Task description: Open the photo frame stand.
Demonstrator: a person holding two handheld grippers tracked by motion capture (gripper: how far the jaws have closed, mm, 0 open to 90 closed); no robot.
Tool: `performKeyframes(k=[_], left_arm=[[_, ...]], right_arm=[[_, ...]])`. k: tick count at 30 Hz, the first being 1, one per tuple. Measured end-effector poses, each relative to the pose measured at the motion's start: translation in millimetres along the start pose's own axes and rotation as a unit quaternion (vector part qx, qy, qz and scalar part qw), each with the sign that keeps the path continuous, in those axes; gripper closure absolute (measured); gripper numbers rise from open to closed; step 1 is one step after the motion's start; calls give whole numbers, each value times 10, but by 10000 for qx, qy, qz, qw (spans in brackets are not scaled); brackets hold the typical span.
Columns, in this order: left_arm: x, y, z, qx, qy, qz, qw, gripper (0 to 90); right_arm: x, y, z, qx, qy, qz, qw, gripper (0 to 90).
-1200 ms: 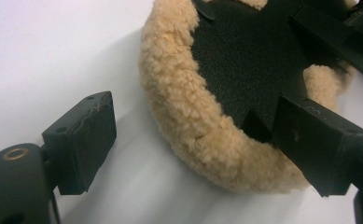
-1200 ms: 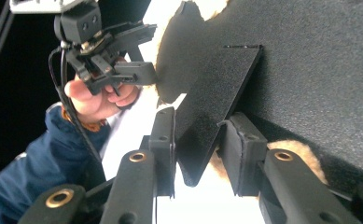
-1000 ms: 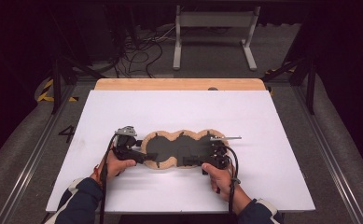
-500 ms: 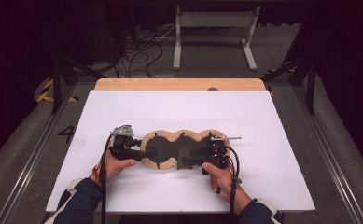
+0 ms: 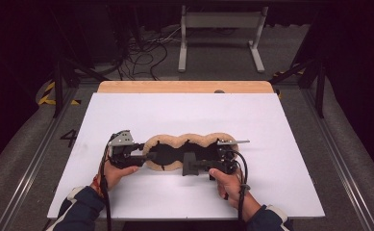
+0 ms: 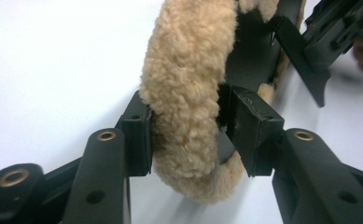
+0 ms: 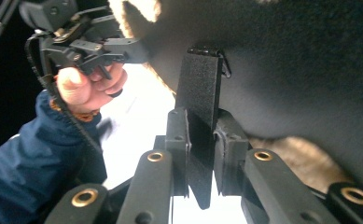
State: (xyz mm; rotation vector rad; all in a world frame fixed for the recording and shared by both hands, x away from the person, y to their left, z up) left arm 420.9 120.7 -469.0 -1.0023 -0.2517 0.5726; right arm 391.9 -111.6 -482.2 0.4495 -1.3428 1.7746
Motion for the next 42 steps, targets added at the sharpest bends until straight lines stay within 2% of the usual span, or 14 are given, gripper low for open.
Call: performKeyframes(k=[3,7,9,11,12,15,17,22,25,27,34,36,40,42], left_arm=[[-45,-28,-14,-11,-189,-198,9996,544],[-6,3,-38,-108,76,-51,9999,540],[30,27,-66,-106,109,-16,9999,505],[73,66,-134,89,57,43,9999,399],[77,89,-169,178,132,28,9998,365],[51,110,-217,250,244,56,9994,381],[1,134,-275,426,336,-132,9984,408],[-14,134,-259,453,235,-212,9985,449],[-39,88,-243,414,-76,-419,9982,456],[-57,67,-240,377,-165,-461,9981,492],[-69,5,-255,287,-433,-679,9963,491],[-70,-1,-267,241,-464,-672,9964,498],[-65,19,-288,314,-511,-778,9952,503],[-56,38,-293,332,-487,-768,9953,506]], right_arm=[[-34,-8,26,-6,122,66,9999,773],[-45,-4,38,38,140,104,9998,773],[-46,2,38,49,140,136,9998,775],[-52,5,43,70,150,103,9998,775],[-60,5,40,65,162,119,9998,776],[-62,3,34,69,196,144,9997,777],[-62,1,30,86,230,196,9995,777],[-55,7,34,86,244,214,9994,776],[-50,2,43,39,256,210,9994,769],[-74,-23,66,-22,424,305,9986,763],[-114,-56,97,-90,532,396,9978,758],[-125,-70,109,-108,594,452,9972,754],[-149,-70,108,-79,731,511,9960,749],[-155,-61,98,-53,768,595,9953,748]])
Point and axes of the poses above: each handheld gripper's, and its own axes: z roughly backward along the jaws, y roughly out of its underside, x roughly to its left, the point moved 7 cm from there along -z, roughly forward along the jaws, and after that the axes turned 4 degrees about -y, right-handed, at the moved point
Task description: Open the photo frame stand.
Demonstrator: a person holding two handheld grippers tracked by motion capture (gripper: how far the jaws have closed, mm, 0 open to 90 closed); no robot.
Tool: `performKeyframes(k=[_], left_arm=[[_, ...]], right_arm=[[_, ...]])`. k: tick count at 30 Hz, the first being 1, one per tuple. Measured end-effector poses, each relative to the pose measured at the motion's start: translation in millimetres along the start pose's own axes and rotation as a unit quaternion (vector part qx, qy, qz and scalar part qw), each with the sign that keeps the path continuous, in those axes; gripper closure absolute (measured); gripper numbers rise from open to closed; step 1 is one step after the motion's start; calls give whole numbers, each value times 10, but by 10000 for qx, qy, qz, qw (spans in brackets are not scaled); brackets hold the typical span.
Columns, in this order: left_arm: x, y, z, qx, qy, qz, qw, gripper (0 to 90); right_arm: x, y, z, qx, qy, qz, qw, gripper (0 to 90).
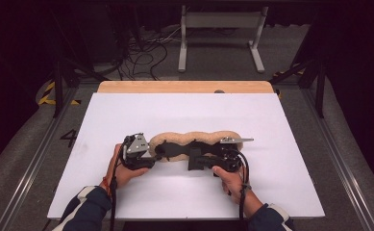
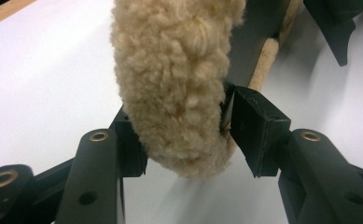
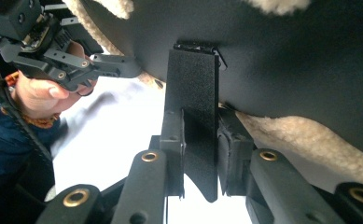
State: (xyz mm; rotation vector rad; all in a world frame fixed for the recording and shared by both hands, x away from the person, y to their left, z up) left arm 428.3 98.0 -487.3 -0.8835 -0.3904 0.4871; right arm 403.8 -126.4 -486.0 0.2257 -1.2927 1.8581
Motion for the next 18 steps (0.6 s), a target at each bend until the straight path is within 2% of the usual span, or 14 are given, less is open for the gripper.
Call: performKeyframes(k=[4,9,18], left_arm=[[-11,7,3,14,24,7,10000,510],[-47,37,36,39,-24,-152,9999,529],[-100,58,81,40,-34,-211,9998,554]], right_arm=[[-2,13,-7,0,70,76,9999,744],[6,46,11,49,173,143,9997,744],[21,123,40,119,332,273,9990,741]])
Point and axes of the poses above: each handheld gripper's, and its own axes: z roughly backward along the jaws, y roughly out of its underside, x roughly to its left, the point moved 7 cm from there along -z, roughly forward along the jaws, and after that the axes turned 4 degrees about -y, right-handed, at the moved point
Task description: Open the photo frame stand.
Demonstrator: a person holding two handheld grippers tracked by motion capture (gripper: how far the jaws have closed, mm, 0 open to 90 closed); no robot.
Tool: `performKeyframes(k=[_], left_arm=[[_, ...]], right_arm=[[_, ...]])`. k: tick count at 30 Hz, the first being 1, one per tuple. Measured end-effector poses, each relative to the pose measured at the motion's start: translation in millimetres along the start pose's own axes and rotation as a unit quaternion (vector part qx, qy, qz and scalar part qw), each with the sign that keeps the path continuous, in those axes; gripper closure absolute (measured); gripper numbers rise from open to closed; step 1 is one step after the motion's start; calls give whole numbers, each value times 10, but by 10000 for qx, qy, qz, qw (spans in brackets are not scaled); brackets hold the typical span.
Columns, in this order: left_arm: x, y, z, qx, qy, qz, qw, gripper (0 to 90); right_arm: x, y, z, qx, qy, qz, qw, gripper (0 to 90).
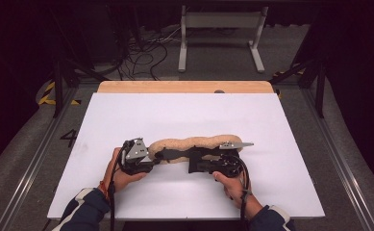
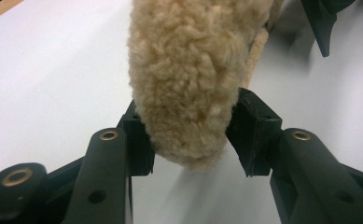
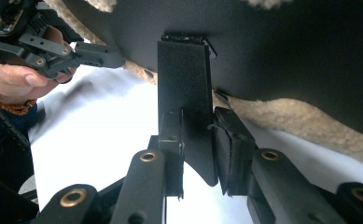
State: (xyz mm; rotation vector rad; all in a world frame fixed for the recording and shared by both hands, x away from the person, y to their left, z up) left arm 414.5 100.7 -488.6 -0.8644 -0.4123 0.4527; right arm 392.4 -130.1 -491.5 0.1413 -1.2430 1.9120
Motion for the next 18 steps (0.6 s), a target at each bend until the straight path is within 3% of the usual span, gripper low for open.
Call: performKeyframes(k=[11,18], left_arm=[[-25,7,15,-22,36,37,10000,559],[-42,11,20,-34,-36,-6,10000,562]], right_arm=[[10,83,19,41,122,141,9998,742],[8,114,12,37,61,300,9995,718]])
Point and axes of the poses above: each handheld gripper's, and its own axes: z roughly backward along the jaws, y roughly out of its underside, x roughly to its left, the point moved 7 cm from there along -z, roughly forward along the jaws, and after that the axes turned 4 degrees about -y, right-handed, at the moved point
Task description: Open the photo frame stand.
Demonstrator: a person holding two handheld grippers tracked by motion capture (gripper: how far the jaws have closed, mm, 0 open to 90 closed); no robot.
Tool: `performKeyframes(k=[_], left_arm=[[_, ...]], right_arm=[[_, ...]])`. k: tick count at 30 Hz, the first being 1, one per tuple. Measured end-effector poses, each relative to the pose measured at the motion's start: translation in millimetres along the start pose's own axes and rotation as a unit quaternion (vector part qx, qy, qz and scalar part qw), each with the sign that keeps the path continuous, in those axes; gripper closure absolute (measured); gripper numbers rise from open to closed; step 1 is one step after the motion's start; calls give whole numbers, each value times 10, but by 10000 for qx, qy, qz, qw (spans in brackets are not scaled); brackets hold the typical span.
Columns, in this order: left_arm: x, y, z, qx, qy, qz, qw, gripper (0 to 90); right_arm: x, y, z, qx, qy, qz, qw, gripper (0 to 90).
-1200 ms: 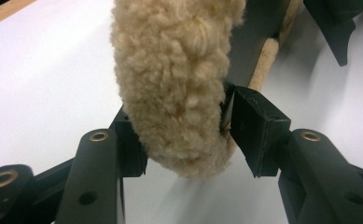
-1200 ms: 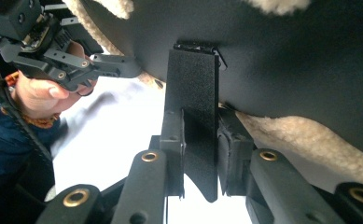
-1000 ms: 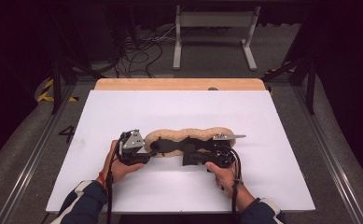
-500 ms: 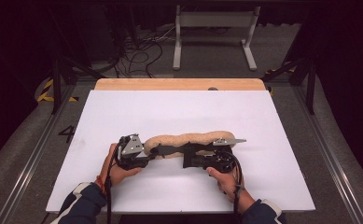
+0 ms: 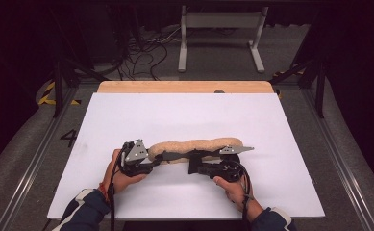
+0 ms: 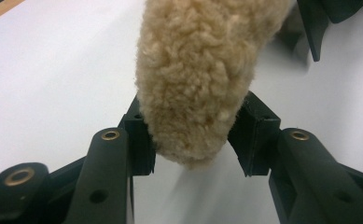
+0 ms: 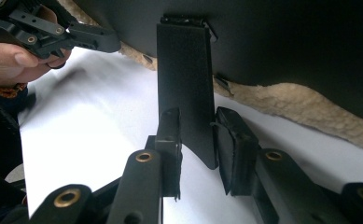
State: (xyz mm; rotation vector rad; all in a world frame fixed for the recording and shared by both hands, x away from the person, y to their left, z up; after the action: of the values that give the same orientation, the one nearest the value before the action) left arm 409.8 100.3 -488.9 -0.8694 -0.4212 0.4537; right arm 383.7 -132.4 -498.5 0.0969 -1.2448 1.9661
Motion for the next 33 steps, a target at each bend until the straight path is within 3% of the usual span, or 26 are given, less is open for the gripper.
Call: performKeyframes(k=[4,13,18,20,26,30,32,33], left_arm=[[-8,-8,-2,63,-183,-130,9997,558],[-5,-9,-13,107,-350,-224,9991,547],[0,-2,2,2,-166,-164,9997,553],[-5,0,17,-39,-88,-120,9999,555],[-17,10,40,-105,46,-85,9999,552],[-7,16,47,-143,105,-35,9998,547],[0,16,53,-165,105,-11,9998,543],[3,17,54,-174,113,3,9998,537]], right_arm=[[-4,6,0,22,64,35,10000,765],[11,35,8,78,202,99,9997,781],[33,72,12,182,360,188,9990,743],[56,90,27,257,510,348,9978,739],[72,115,119,267,597,538,9964,756],[71,152,205,358,771,859,9927,763],[67,173,263,412,935,1198,9875,774],[66,180,295,438,1080,1447,9826,775]])
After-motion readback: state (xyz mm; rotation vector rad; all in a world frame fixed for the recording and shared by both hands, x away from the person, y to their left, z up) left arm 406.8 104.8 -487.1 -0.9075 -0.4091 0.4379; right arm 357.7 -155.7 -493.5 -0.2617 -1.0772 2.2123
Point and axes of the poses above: each handheld gripper's, and its own axes: z roughly backward along the jaws, y roughly out of its underside, x roughly to its left, the point moved 7 cm from there along -z, roughly forward along the jaws, and after that the axes turned 4 degrees about -y, right-handed, at the moved point
